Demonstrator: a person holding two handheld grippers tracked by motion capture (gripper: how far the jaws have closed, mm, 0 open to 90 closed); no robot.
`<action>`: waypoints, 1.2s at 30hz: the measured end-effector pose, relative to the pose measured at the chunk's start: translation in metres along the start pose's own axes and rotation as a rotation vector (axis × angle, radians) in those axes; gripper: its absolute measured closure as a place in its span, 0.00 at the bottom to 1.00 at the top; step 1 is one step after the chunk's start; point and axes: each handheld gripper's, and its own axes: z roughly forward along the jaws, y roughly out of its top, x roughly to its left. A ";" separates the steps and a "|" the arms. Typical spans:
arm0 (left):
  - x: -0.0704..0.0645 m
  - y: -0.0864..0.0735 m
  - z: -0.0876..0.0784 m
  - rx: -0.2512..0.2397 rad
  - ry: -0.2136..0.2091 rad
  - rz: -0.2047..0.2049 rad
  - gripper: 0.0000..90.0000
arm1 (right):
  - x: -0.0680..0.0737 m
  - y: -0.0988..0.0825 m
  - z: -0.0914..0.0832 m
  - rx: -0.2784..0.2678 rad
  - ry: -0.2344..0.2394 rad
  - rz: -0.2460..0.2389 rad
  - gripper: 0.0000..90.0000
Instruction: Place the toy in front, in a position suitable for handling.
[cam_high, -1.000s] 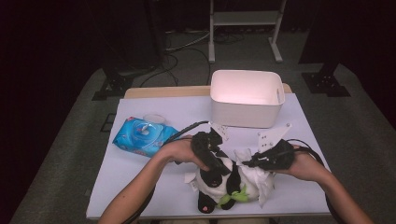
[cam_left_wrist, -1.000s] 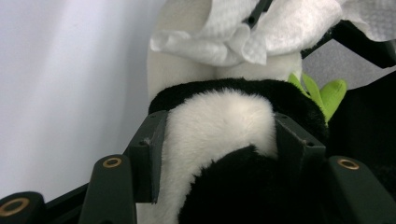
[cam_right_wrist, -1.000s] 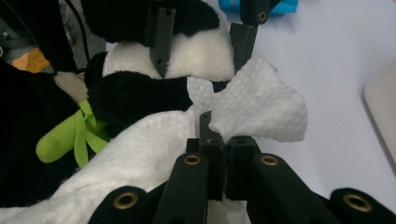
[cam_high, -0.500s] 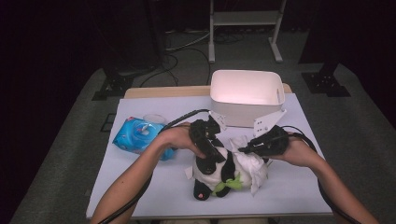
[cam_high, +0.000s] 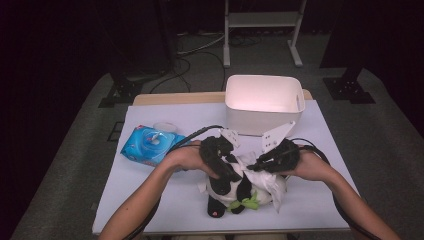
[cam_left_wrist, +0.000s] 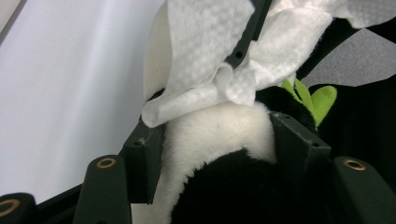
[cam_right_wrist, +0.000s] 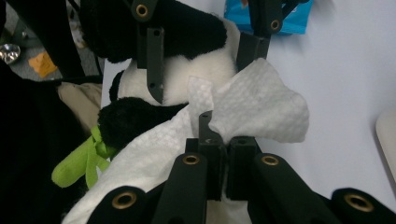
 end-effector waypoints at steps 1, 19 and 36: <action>-0.002 -0.001 0.000 -0.005 0.000 -0.001 0.44 | 0.001 0.001 -0.001 0.003 0.002 -0.003 0.96; -0.015 0.004 -0.006 0.024 0.052 -0.007 0.27 | 0.013 -0.026 -0.020 -0.025 -0.027 0.050 0.96; -0.006 -0.001 0.023 0.038 -0.036 -0.051 0.27 | 0.020 -0.030 -0.017 -0.027 -0.023 0.044 0.96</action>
